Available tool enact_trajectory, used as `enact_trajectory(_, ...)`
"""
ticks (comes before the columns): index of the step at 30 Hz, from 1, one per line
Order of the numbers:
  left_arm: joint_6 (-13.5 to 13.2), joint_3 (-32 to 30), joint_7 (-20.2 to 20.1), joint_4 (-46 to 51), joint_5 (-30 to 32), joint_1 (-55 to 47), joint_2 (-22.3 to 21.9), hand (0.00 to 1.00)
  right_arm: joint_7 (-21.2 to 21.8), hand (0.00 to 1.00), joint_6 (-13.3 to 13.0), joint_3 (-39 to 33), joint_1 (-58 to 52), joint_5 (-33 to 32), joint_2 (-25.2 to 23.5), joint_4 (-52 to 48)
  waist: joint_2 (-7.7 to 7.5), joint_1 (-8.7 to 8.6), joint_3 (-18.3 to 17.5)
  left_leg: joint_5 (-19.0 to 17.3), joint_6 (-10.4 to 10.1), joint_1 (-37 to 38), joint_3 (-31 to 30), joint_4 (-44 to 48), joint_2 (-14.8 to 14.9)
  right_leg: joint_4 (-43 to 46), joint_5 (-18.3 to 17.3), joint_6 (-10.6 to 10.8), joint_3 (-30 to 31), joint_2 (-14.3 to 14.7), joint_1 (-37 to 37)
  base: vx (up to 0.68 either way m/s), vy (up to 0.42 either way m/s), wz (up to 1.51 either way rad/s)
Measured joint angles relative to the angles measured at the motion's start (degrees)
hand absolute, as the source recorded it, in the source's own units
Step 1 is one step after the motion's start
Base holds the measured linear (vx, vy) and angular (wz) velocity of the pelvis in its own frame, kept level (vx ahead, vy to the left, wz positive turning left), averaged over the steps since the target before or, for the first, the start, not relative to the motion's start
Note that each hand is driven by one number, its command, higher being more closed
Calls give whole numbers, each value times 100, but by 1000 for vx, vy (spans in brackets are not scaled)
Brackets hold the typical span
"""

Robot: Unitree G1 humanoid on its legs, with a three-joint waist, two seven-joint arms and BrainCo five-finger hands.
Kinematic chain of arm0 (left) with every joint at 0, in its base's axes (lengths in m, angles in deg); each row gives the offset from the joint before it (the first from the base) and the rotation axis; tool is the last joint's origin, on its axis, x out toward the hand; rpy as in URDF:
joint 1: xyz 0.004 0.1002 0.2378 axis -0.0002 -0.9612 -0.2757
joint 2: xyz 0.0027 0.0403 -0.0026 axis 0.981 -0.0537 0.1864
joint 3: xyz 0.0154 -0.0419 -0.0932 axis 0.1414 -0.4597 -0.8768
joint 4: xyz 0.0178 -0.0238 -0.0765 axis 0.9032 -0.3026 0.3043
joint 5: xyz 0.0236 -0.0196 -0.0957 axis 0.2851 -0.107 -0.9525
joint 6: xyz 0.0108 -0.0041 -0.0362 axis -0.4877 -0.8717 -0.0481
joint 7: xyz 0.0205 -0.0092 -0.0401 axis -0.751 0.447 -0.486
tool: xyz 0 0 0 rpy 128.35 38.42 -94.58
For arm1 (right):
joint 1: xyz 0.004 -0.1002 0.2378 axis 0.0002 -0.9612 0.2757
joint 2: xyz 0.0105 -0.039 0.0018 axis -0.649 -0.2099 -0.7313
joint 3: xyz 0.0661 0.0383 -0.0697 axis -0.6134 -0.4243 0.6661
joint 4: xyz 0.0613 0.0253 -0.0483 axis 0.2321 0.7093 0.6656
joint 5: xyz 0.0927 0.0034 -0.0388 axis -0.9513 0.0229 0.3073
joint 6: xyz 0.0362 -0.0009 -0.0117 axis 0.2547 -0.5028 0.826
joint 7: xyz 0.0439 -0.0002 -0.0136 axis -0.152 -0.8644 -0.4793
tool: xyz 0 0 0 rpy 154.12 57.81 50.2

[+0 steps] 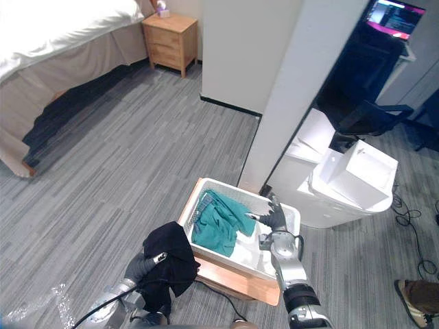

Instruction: Tidy the bed and pick cloth on bed and put in laundry

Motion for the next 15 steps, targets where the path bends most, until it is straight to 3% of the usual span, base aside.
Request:
enact_trajectory(3, -16, -6, 160, -260, -3, -40, -51, 100, -44, 0, -5, -415, -350, -153, 110, 71, 38, -124, -42, 16, 1, 13, 53, 1, 18, -24, -10, 15, 9, 6, -1, -44, -28, -8)
enact_trajectory(7, -61, -175, 360, -577, -63, -84, -66, 100, -122, 0, -106, -856, -720, -478, 156, 284, -4, -144, -136, 62, 11, 79, 140, 1, 10, -56, -12, 34, 99, -1, 27, 13, -2, -9)
enact_trajectory(15, -119, -974, 640, -1227, -469, -137, -259, 100, -101, 0, -733, -1508, -1214, -1149, -334, 667, -1, -141, -165, 43, -16, 276, 182, -1, -3, -101, -22, 20, 104, -13, 233, 1, -3, -1)
